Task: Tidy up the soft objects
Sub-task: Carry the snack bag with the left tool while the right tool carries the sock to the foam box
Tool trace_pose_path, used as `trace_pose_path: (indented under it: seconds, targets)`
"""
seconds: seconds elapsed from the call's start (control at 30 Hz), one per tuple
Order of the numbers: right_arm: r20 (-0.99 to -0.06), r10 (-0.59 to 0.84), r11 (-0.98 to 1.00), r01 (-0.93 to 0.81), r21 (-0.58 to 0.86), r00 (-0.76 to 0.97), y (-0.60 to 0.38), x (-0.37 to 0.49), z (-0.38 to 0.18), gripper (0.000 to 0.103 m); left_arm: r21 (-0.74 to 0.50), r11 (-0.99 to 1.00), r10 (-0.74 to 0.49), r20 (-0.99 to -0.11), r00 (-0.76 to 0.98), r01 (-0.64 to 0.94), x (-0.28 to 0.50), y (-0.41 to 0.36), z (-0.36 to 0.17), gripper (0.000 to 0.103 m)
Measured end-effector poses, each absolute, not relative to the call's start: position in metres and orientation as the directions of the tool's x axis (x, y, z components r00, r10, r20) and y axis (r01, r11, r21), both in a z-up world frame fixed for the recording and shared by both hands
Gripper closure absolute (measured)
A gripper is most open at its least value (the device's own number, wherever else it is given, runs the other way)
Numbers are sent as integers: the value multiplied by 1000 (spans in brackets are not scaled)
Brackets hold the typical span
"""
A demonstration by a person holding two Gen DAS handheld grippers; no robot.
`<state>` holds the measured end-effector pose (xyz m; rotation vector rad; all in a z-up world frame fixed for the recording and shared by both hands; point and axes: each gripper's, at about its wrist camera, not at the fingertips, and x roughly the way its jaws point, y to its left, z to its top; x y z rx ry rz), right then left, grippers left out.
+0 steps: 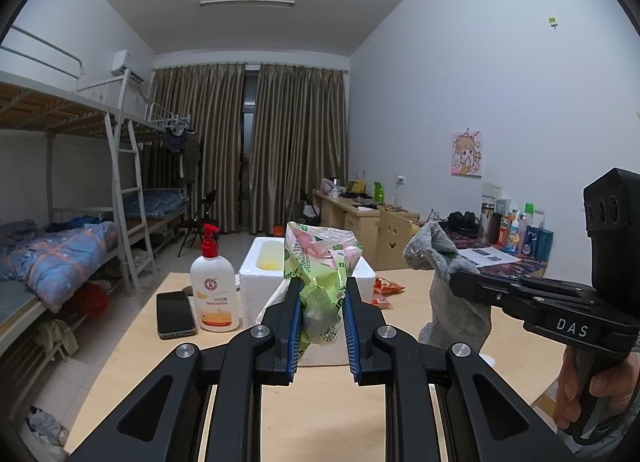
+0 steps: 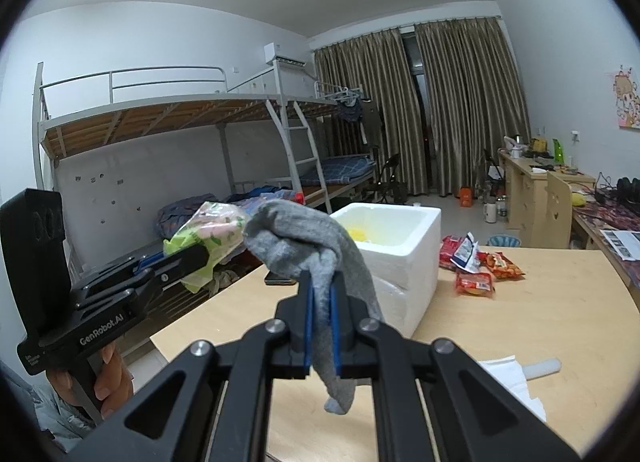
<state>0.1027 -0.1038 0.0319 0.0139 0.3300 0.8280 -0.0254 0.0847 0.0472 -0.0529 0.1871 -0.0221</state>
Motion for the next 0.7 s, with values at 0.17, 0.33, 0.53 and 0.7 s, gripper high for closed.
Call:
trace_pose_path:
  seconds: [0.17, 0.33, 0.53, 0.7]
  targets:
    - [-285, 726, 677, -723, 136, 626, -99, 106, 34, 93, -59, 998, -29, -188, 982, 18, -21, 87, 48, 83]
    - [-278, 725, 679, -722, 131, 631, -98, 107, 39, 93, -57, 998, -28, -192, 981, 18, -13, 91, 52, 83]
    - [-276, 724, 679, -724, 125, 632, -93, 114, 49, 93, -51, 998, -32, -186, 982, 23, -1, 93, 59, 83]
    - [-275, 725, 676, -729, 110, 631, -87, 117, 58, 93, -55, 998, -39, -183, 982, 29, 9, 99, 66, 83]
